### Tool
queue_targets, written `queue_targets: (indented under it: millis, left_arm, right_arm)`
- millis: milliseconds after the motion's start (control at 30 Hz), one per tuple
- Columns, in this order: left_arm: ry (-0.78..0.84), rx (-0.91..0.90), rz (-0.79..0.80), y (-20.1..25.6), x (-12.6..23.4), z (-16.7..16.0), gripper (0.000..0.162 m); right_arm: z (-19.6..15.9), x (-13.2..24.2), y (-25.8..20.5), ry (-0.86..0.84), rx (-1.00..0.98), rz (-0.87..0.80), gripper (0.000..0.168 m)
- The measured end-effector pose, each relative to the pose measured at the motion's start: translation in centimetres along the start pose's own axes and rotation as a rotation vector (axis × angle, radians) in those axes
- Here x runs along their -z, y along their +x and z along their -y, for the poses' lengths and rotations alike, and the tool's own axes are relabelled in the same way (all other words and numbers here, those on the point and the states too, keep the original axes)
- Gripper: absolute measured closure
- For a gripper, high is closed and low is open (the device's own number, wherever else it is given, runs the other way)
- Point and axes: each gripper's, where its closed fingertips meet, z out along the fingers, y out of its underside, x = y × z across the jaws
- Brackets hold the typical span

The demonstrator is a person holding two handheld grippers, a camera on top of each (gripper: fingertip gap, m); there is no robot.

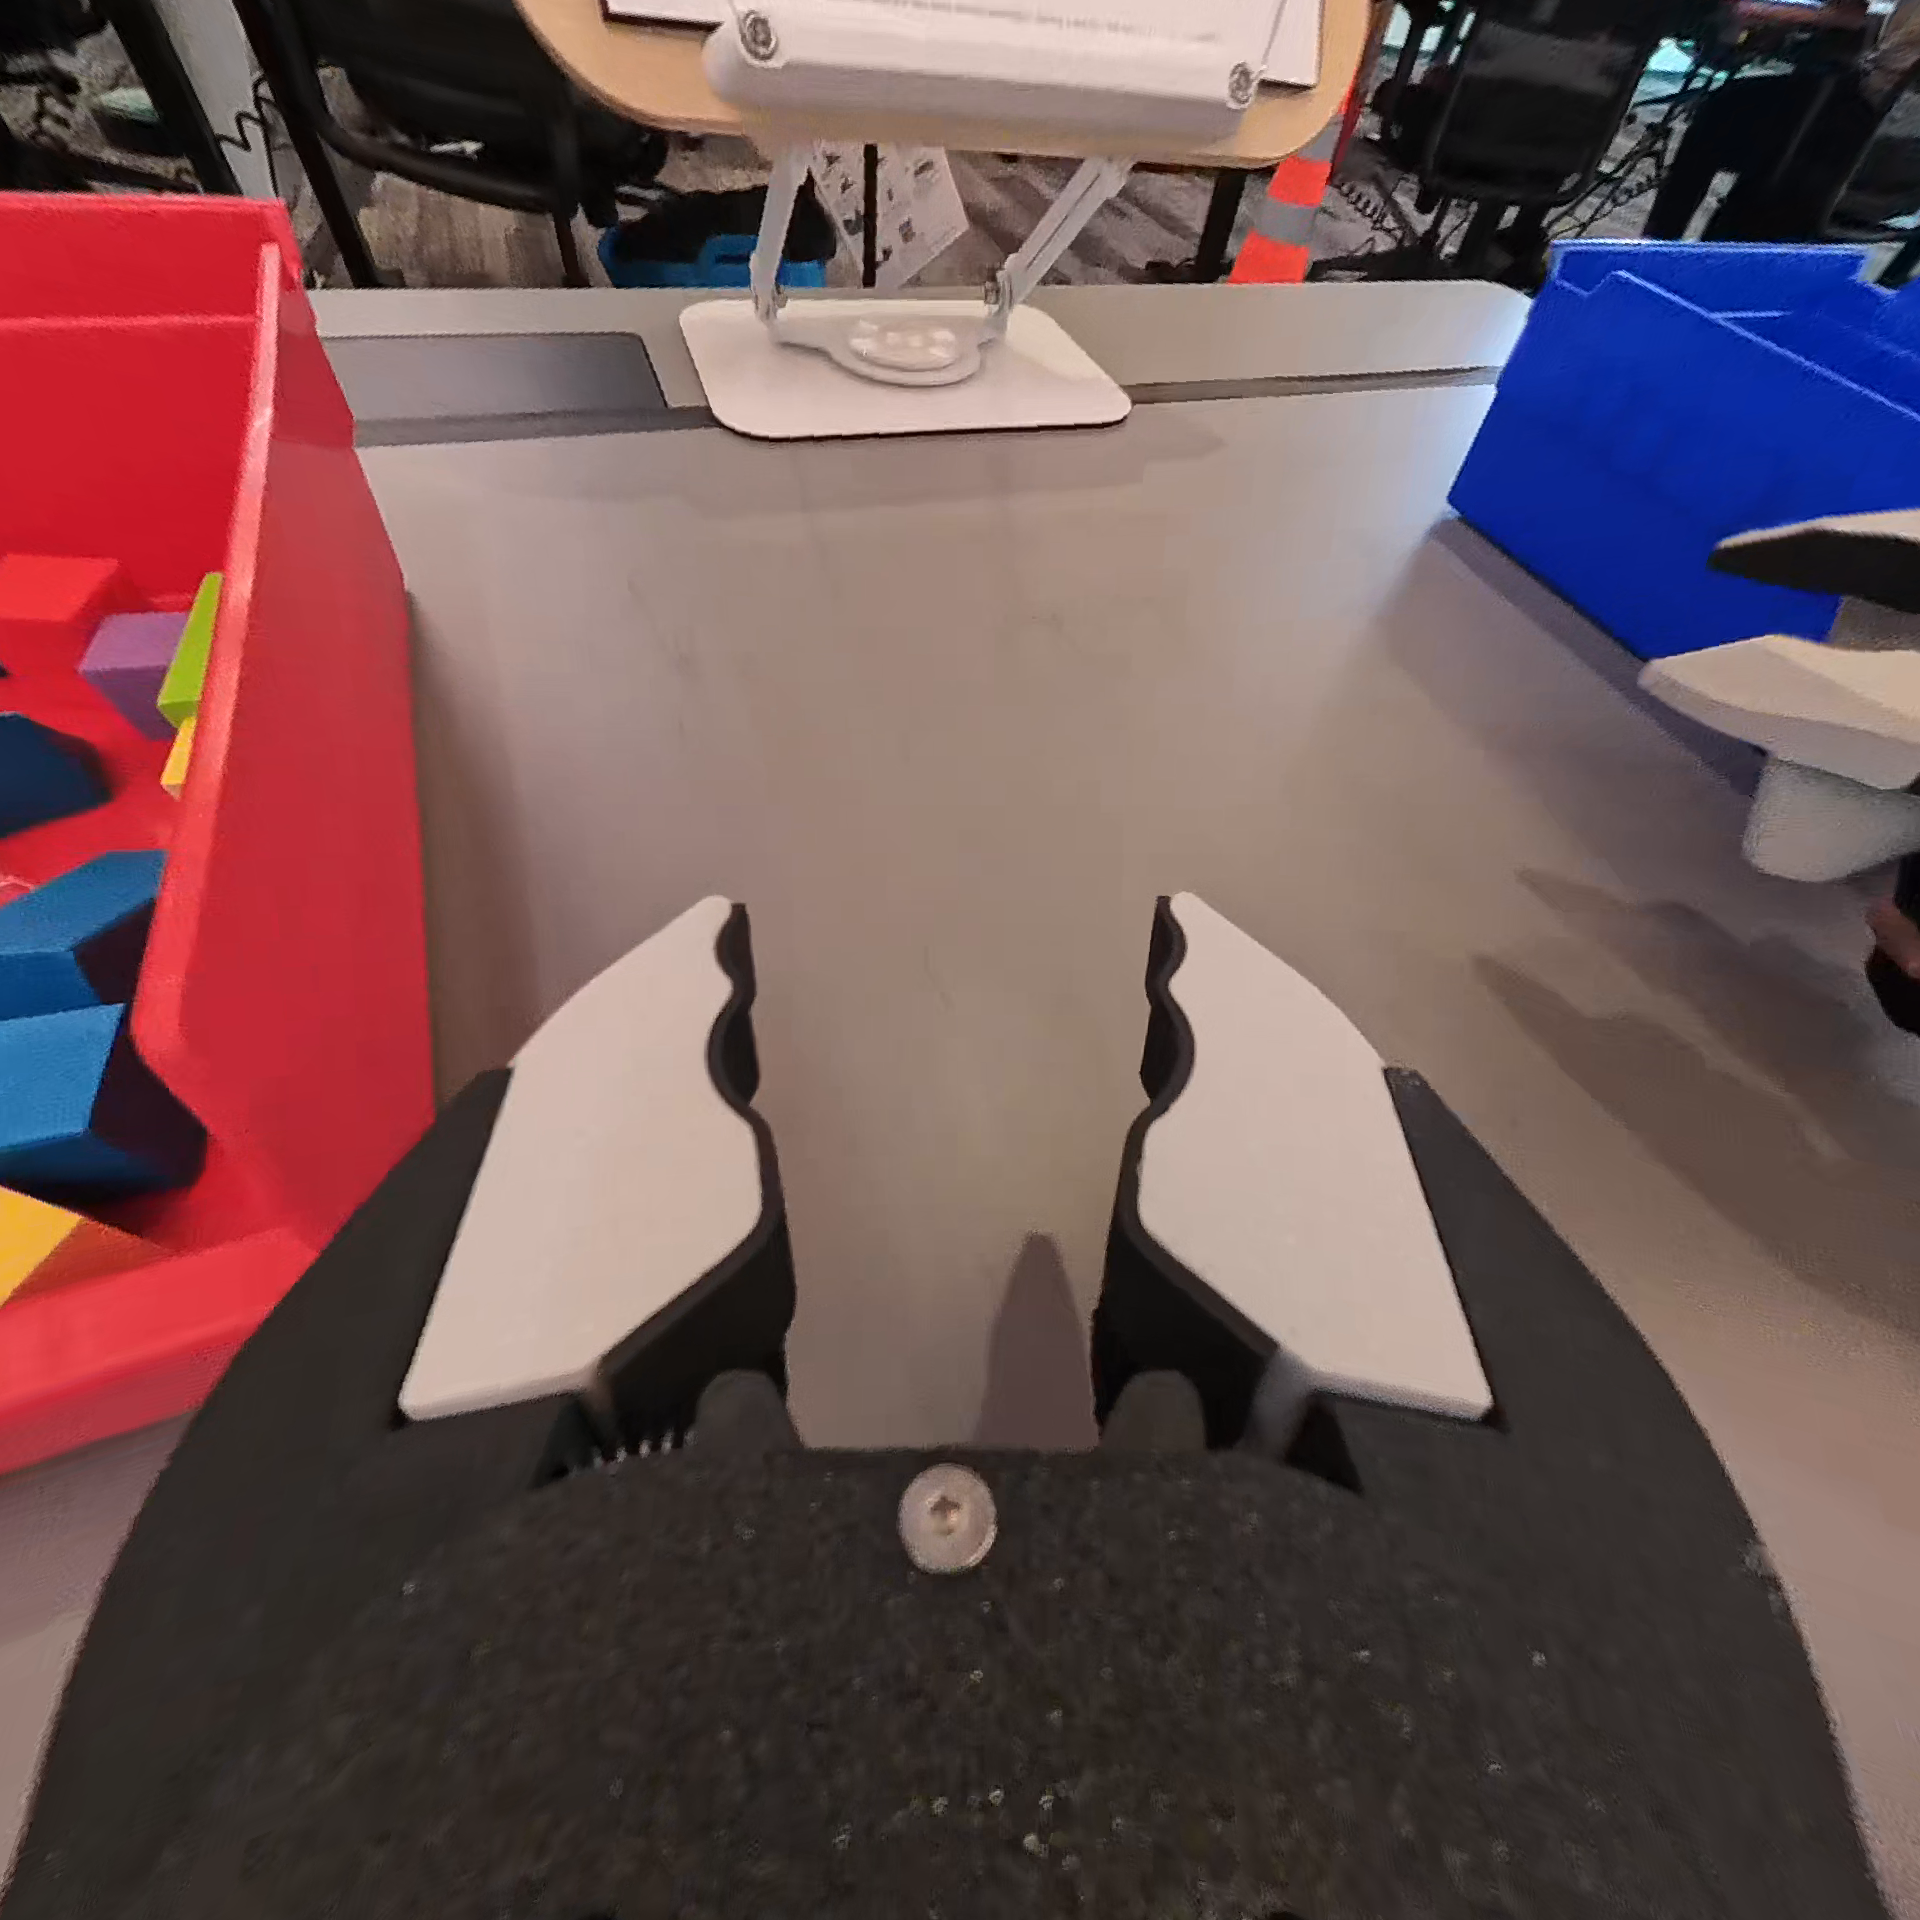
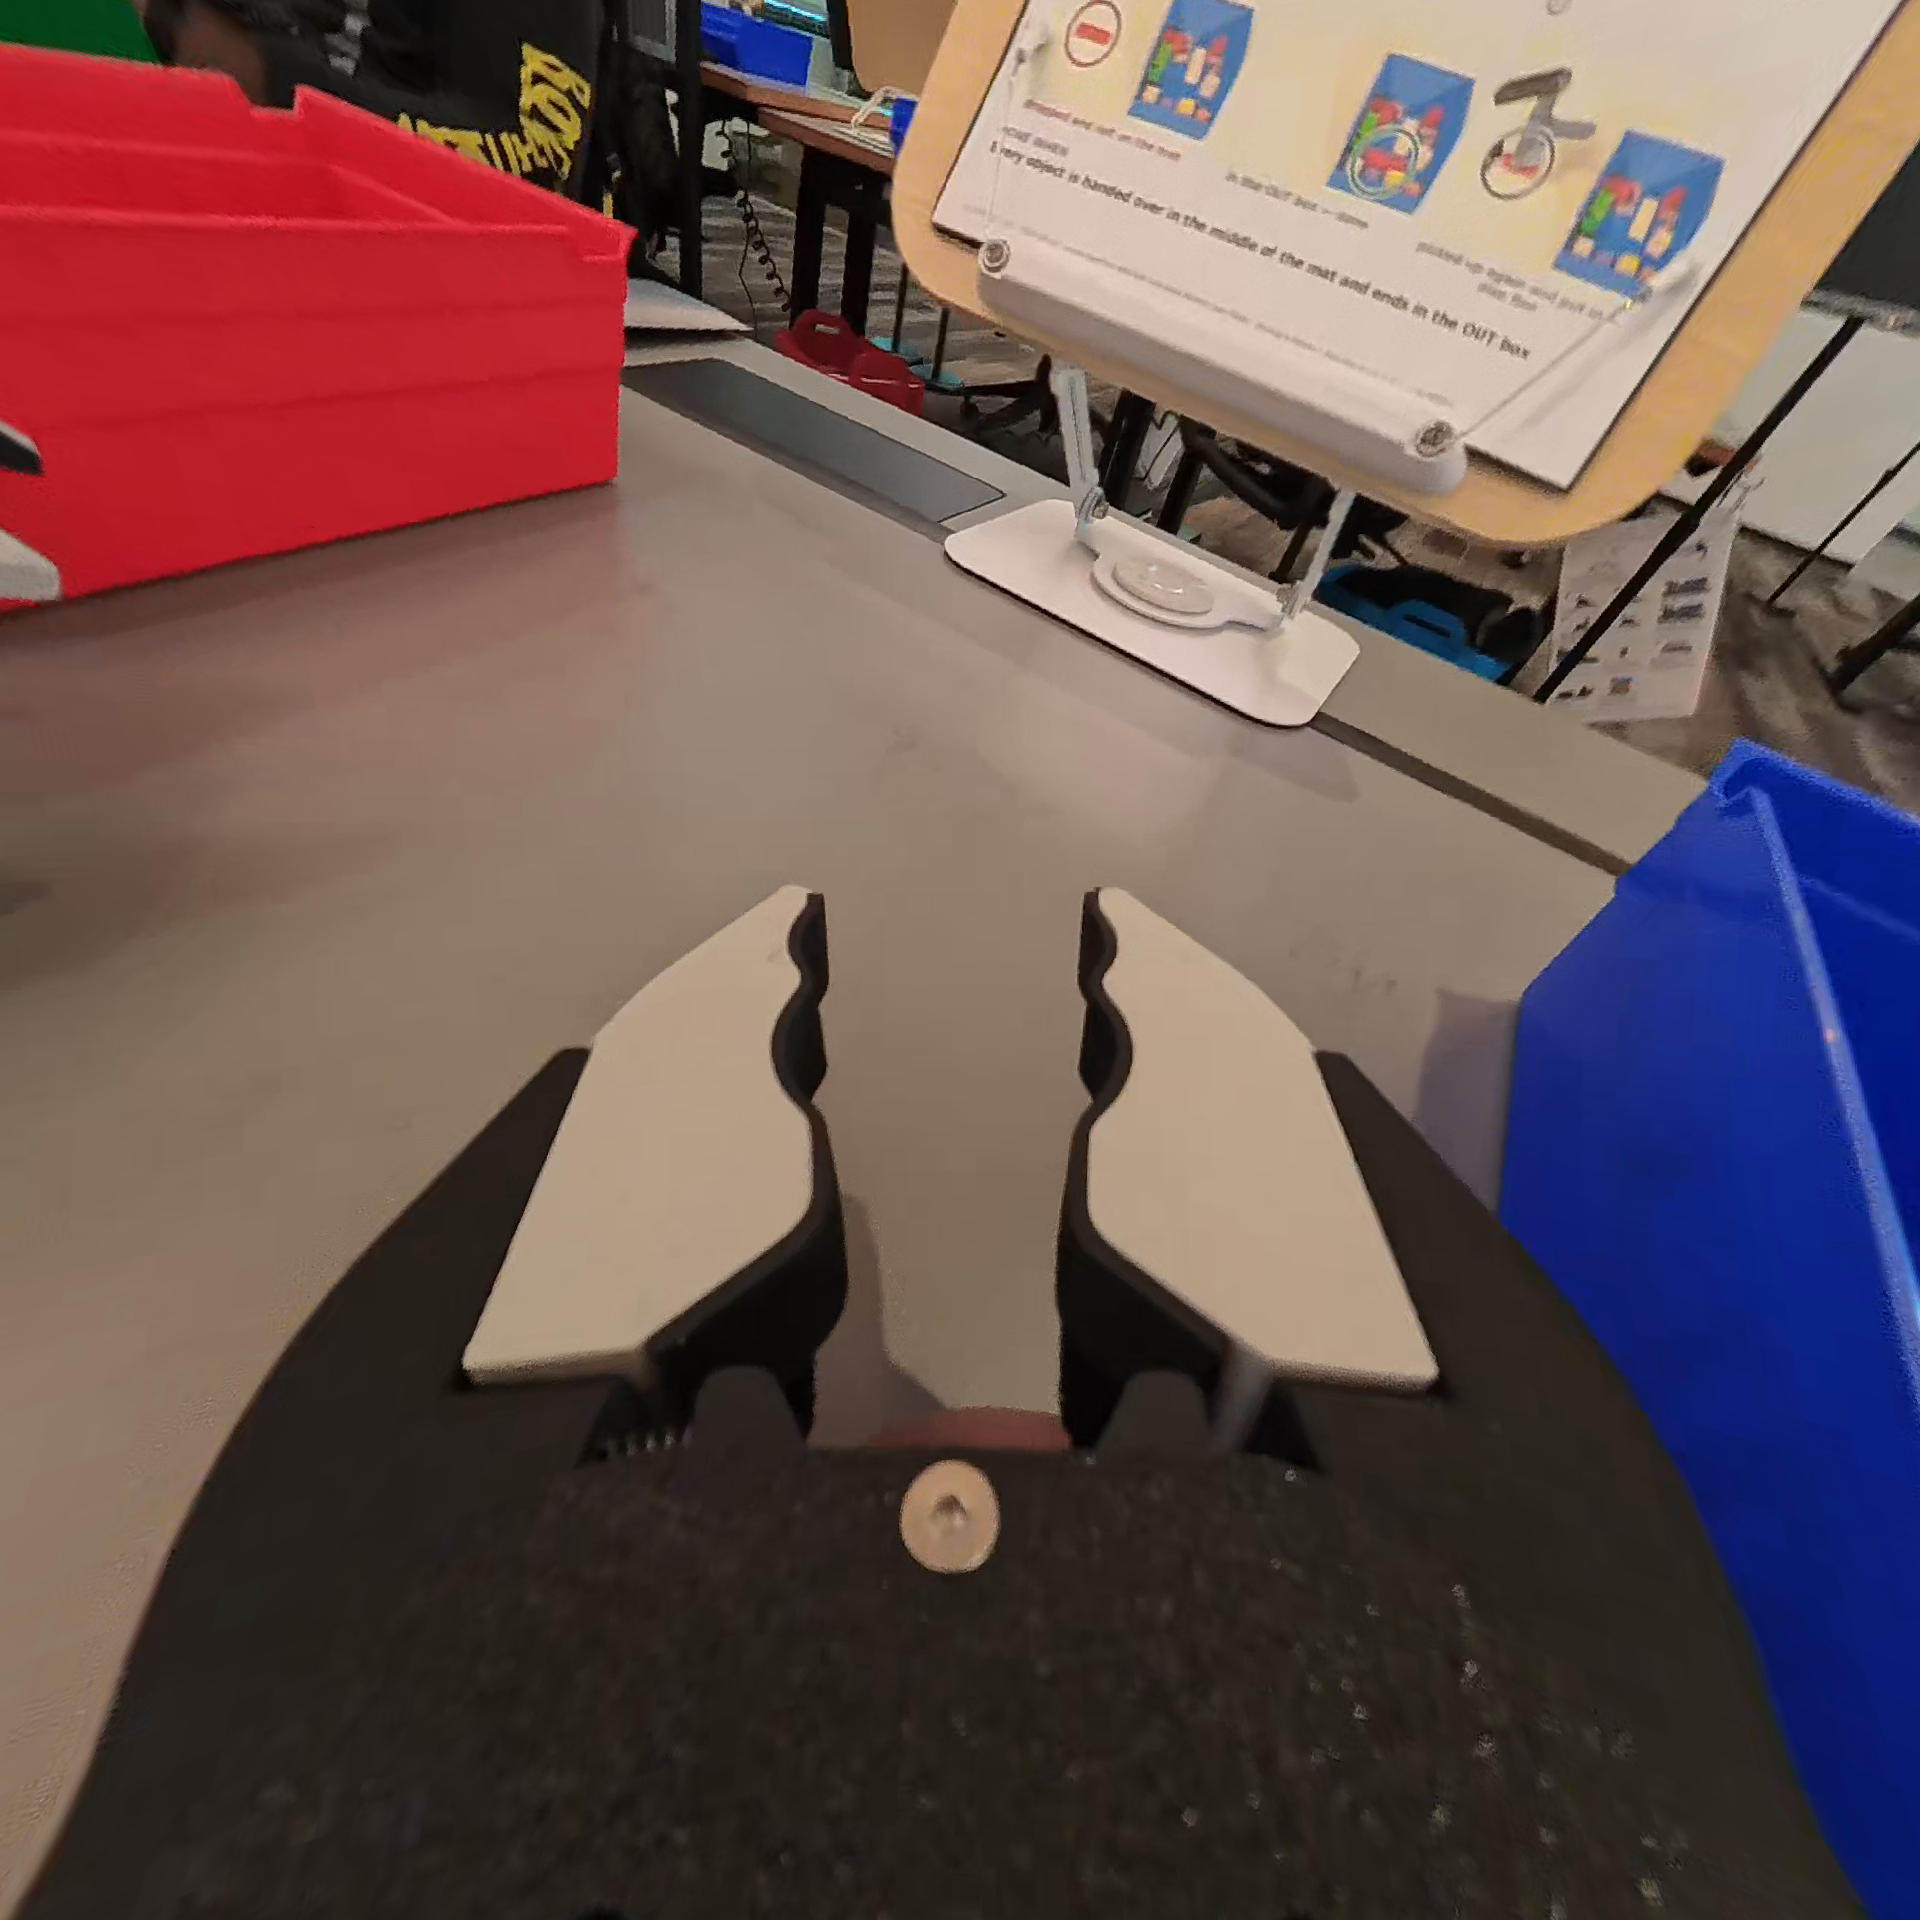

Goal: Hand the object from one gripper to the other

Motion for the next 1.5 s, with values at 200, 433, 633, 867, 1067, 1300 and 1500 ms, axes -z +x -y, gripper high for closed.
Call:
queue_targets:
  millis: [200, 433, 633, 867, 1067, 1300, 1500]
  left_arm:
    - [0.036, -0.060, -0.019, 1.0, 0.7, 0.7, 0.093]
    - [-0.012, -0.062, -0.032, 1.8, 0.7, 0.1, 0.095]
    - [-0.062, -0.015, -0.064, 1.8, 2.1, 1.6, 0.098]
    - [-0.286, 0.032, 0.018, -7.4, 4.8, 7.6, 0.110]
    - [-0.607, 0.018, 0.124, -16.1, -2.1, 7.4, 0.108]
    - [-0.824, 0.049, 0.174, -19.4, -8.8, 4.3, 0.110]
    - [-0.950, 0.045, 0.229, -20.8, -9.8, 1.5, 0.110]
  right_arm:
    - [0.3, 1.1, -0.3, 0.018, -0.127, 0.015, 0.123]
    - [0.6, 1.7, -0.3, 0.039, -0.179, 0.022, 0.122]
    - [0.6, 1.6, 0.0, 0.029, -0.172, 0.029, 0.121]
    - [0.3, 1.5, -0.3, 0.013, -0.168, 0.050, 0.121]
    - [1.1, 1.1, -0.8, 0.024, -0.184, 0.082, 0.120]
    - [0.4, 1.0, -0.8, 0.002, -0.207, 0.106, 0.120]
    - [-0.4, 1.5, -0.2, -0.014, -0.265, 0.113, 0.120]
